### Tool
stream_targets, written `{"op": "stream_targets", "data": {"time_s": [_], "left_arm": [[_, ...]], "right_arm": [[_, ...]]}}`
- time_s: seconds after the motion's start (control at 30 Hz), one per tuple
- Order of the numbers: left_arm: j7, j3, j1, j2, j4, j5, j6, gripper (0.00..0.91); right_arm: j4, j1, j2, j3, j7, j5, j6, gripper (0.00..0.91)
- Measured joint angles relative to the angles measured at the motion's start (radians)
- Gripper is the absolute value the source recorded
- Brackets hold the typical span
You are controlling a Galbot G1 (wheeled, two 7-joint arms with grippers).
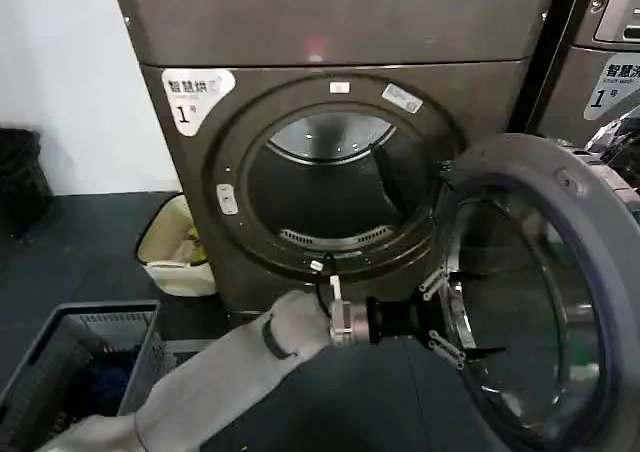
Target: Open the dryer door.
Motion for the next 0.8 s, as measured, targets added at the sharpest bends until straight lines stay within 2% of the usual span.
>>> {"op": "stream_targets", "data": {"time_s": [0.2, 0.33, 0.47, 0.8], "left_arm": [[-0.002, 0.013, -0.011, -0.029, 0.023, 0.000, 0.000, 0.907], [-0.004, 0.023, -0.021, -0.052, 0.042, 0.002, -0.003, 0.907], [-0.011, 0.027, -0.027, -0.078, 0.065, 0.008, -0.003, 0.907], [-0.021, 0.034, -0.030, -0.155, 0.120, 0.029, -0.004, 0.907]], "right_arm": [[0.144, -0.257, 0.108, 0.279, 0.040, 0.014, -0.027, 0.907], [0.265, -0.402, 0.198, 0.424, 0.085, -0.011, -0.055, 0.907], [0.377, -0.518, 0.289, 0.533, 0.163, -0.081, -0.087, 0.907], [0.620, -0.725, 0.521, 0.720, 0.511, -0.373, -0.299, 0.907]]}}
